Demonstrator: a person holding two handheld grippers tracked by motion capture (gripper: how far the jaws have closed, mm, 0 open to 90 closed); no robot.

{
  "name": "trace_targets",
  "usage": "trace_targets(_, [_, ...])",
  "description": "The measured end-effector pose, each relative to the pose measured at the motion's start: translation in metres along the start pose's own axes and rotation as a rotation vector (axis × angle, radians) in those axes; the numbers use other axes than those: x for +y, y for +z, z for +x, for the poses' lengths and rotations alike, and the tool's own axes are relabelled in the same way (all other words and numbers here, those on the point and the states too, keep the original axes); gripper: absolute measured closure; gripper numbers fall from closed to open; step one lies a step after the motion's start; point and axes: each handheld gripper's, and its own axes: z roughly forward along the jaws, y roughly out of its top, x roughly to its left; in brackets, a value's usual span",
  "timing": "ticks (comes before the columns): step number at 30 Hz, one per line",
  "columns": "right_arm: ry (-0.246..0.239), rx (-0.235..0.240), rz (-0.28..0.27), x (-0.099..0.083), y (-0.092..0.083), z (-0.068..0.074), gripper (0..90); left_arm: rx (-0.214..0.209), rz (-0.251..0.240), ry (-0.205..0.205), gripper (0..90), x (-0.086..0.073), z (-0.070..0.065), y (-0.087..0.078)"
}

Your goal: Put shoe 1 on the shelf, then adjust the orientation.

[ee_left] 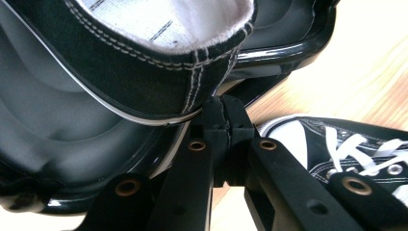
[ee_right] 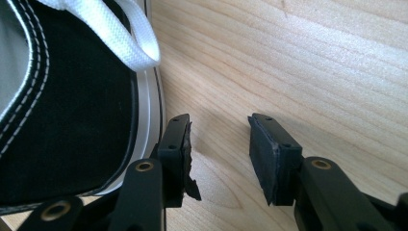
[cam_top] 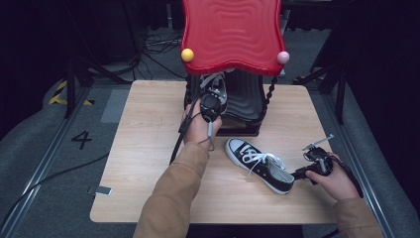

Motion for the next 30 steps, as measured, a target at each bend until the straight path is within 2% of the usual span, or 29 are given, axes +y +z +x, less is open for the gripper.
trace_targets(2, [-0.004,0.000,0.000,0.000,0.000,0.000,59.8,0.001,0.005,0.007,90.0,0.001,0.001,-0.001])
trace_targets(5, [-0.005,-0.003,-0.005,-0.001,-0.001,-0.002,58.8,-0.013,-0.015,-0.008,90.0,-0.005,0.004,-0.003])
trace_targets(10, [-0.005,-0.009,-0.011,0.000,-0.001,-0.005,58.9,-0.005,-0.007,0.020,89.4,-0.003,0.002,-0.001])
trace_targets(11, [0.000,-0.006,-0.009,0.000,-0.001,-0.004,58.8,-0.005,-0.007,0.020,87.4,-0.003,0.002,-0.001])
trace_targets(12, [-0.003,-0.010,-0.009,0.001,-0.001,-0.002,58.6,-0.033,-0.001,0.018,82.8,-0.003,0.001,-0.002])
trace_targets(13, [-0.017,-0.011,-0.011,0.001,-0.002,-0.002,58.2,-0.036,-0.004,0.017,79.1,-0.004,0.000,-0.003])
trace_targets(16, [-0.029,-0.024,-0.023,0.001,-0.004,-0.001,56.3,-0.040,-0.021,0.029,72.1,-0.008,-0.001,-0.008])
trace_targets(18, [-0.030,-0.033,-0.023,0.000,-0.005,-0.002,57.7,-0.056,-0.012,0.053,70.8,-0.011,-0.003,-0.015])
trace_targets(21, [0.002,-0.023,-0.008,-0.001,-0.008,-0.004,60.6,-0.073,0.004,0.063,66.1,-0.016,-0.006,-0.025])
trace_targets(24, [0.005,-0.033,-0.013,0.000,-0.011,-0.005,60.3,-0.111,0.006,0.063,59.6,-0.025,-0.007,-0.034])
trace_targets(28, [-0.006,-0.052,-0.031,0.000,-0.015,-0.004,58.6,-0.110,0.013,0.053,54.5,-0.037,-0.008,-0.041])
trace_targets(30, [-0.043,-0.078,-0.048,0.000,-0.018,-0.004,57.9,-0.107,0.022,0.032,50.2,-0.046,-0.008,-0.045])
